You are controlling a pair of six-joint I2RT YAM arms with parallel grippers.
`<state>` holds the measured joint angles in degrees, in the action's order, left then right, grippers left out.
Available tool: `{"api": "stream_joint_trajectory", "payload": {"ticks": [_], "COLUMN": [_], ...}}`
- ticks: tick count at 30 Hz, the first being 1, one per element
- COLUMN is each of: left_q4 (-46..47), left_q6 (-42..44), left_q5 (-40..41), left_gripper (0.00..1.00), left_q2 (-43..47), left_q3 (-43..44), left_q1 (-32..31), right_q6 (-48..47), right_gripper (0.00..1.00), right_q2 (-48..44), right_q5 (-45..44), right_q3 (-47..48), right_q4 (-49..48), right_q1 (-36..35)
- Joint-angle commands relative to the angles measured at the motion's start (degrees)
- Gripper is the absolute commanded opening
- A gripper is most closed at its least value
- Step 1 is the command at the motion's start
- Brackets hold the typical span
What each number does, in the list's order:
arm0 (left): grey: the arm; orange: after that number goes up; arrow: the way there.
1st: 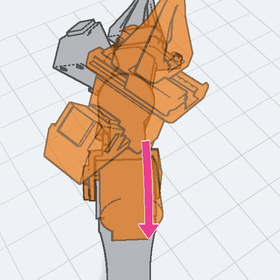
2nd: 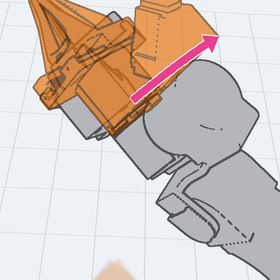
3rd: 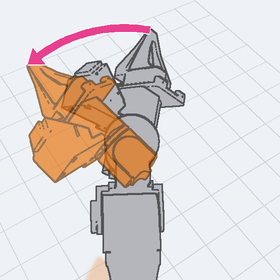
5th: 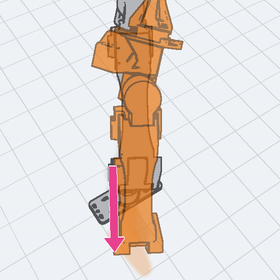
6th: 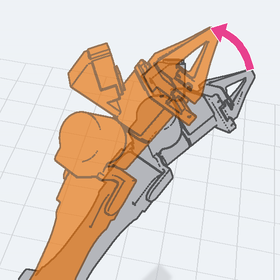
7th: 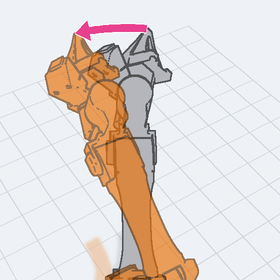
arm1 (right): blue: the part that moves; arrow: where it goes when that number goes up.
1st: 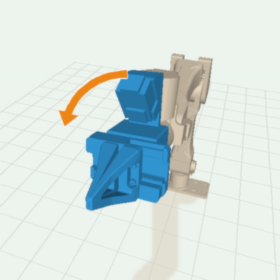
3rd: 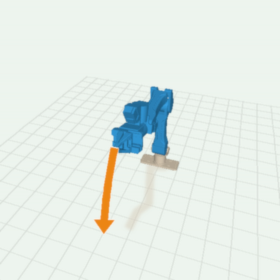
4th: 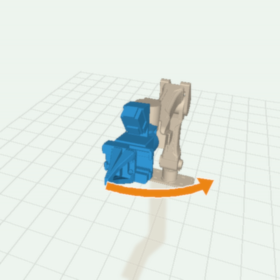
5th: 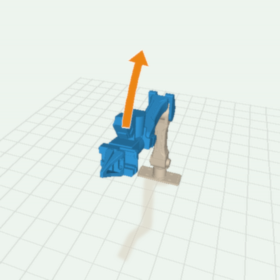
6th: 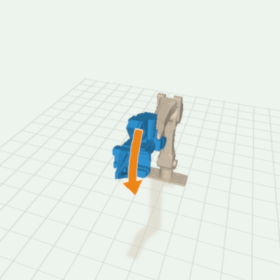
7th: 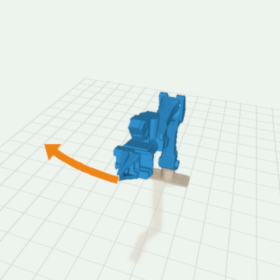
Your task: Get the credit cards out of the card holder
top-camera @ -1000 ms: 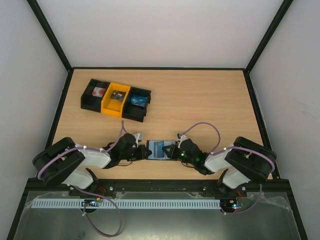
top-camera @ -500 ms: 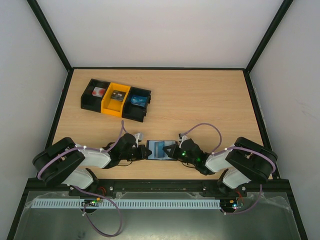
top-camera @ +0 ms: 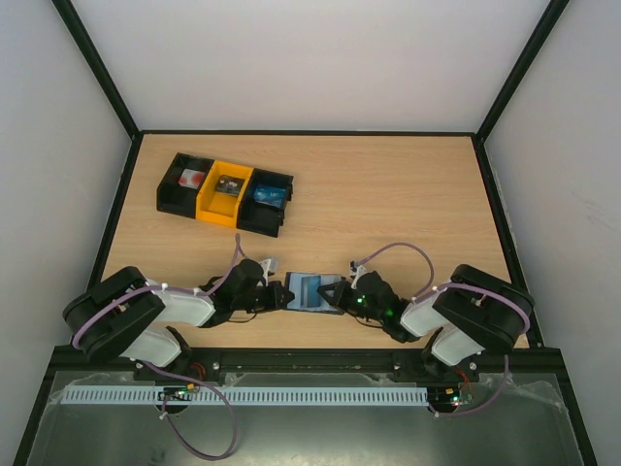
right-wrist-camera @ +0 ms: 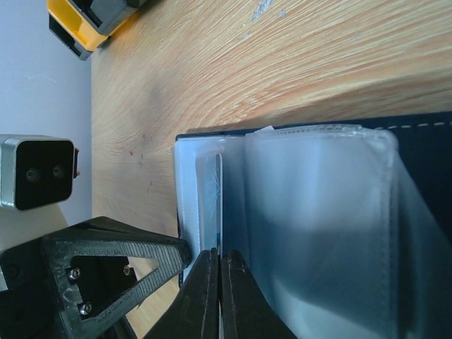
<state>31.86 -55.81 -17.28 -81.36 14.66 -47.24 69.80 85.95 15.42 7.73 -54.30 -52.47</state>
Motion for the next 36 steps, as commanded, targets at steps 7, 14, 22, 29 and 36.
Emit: {"api": "stream_joint_trajectory", "payload": {"ticks": [7,14,22,29,36], "left_q4": [-1.88,-1.94,-1.81,-1.00,0.95], "left_q6": [-0.08,-0.48,-2.10,-3.54,-4.86], "left_q5": [1.28,1.72,2.25,2.08,1.73], "left_gripper": [0.03,0.03,0.03,0.03,0.03], "left_q2": [0.41,0.45,1.23,2.86,2.87], "left_q3": [-1.72,-2.34,-3.35,-4.35,-5.40], "left_q1": [-0.12,-0.09,-0.13,-0.21,-0.21], "right_q6": [4.30,4.76,3.06,2.92,3.15], "right_gripper": [0.02,0.02,0.02,0.06,0.02], "right_q2": [4.64,5.16,3.66,2.85,2.99], "right_q5": [2.97,1.66,0.54,1.11,1.74], "right_q3": [-1.95,-2.70,-2.80,-2.95,-2.83], "right_q4": [-10.27,-9.29,-7.01,-7.57,-8.41], "right_q1": [0.58,1.26,1.29,1.30,1.30]}}
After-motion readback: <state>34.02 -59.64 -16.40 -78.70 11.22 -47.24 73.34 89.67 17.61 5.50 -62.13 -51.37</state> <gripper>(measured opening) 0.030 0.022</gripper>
